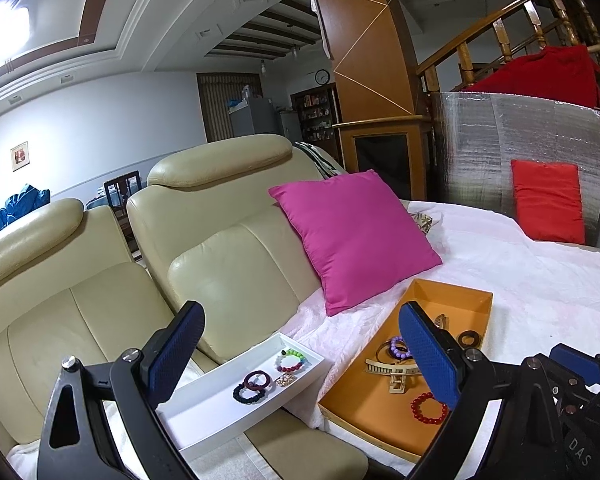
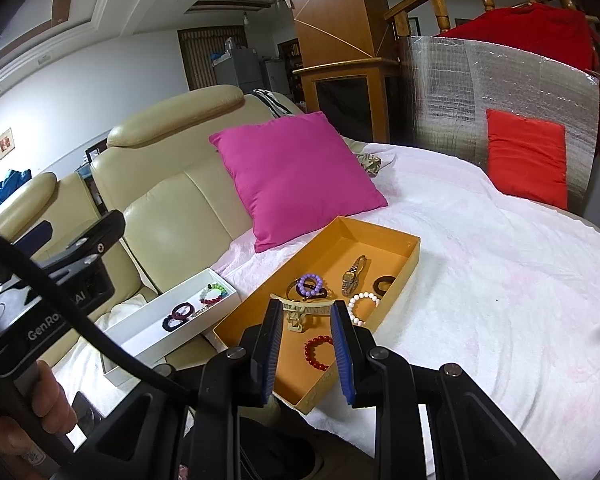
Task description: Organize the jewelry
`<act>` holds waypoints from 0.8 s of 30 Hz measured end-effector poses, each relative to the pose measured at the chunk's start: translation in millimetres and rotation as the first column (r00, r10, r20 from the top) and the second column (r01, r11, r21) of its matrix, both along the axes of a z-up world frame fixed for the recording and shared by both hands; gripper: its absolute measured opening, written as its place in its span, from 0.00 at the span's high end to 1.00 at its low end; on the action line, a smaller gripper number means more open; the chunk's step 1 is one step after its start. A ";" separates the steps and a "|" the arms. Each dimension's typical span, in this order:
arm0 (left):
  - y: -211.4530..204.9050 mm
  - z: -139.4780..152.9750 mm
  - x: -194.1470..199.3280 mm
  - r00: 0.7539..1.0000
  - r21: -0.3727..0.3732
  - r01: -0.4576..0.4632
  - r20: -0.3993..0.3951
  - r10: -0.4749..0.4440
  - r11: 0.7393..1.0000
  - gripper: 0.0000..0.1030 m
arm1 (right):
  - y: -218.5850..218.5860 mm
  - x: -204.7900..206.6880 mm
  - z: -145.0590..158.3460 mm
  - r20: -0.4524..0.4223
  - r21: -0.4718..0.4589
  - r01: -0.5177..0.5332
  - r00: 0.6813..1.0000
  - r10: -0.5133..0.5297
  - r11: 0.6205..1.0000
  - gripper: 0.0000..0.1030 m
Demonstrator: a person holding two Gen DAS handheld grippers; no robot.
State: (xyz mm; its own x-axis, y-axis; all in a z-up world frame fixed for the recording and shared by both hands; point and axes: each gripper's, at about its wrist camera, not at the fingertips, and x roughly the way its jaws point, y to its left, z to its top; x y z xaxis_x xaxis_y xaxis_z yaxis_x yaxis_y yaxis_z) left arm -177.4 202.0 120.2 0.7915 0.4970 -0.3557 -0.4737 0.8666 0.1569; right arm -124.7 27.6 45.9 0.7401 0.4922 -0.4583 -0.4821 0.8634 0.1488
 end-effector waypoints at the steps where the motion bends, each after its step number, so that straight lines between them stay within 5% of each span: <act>1: -0.2 0.0 -0.2 1.000 -0.001 -0.001 0.000 0.001 1.000 0.05 | 1.0 0.4 0.4 0.001 -0.001 0.000 1.000 0.000 1.000 0.73; 24: 20.8 -10.8 22.2 0.999 -0.016 -0.043 -0.021 0.043 0.999 0.05 | 25.9 34.7 -2.6 -0.026 -0.027 -0.013 1.000 0.013 1.000 0.73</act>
State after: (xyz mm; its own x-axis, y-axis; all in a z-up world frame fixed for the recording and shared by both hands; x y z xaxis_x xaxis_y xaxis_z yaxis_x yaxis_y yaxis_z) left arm -155.2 222.9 109.3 0.7618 0.5244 -0.3803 -0.5075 0.8480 0.1527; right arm -90.1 53.6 43.3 0.7213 0.4889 -0.4907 -0.4896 0.8609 0.1381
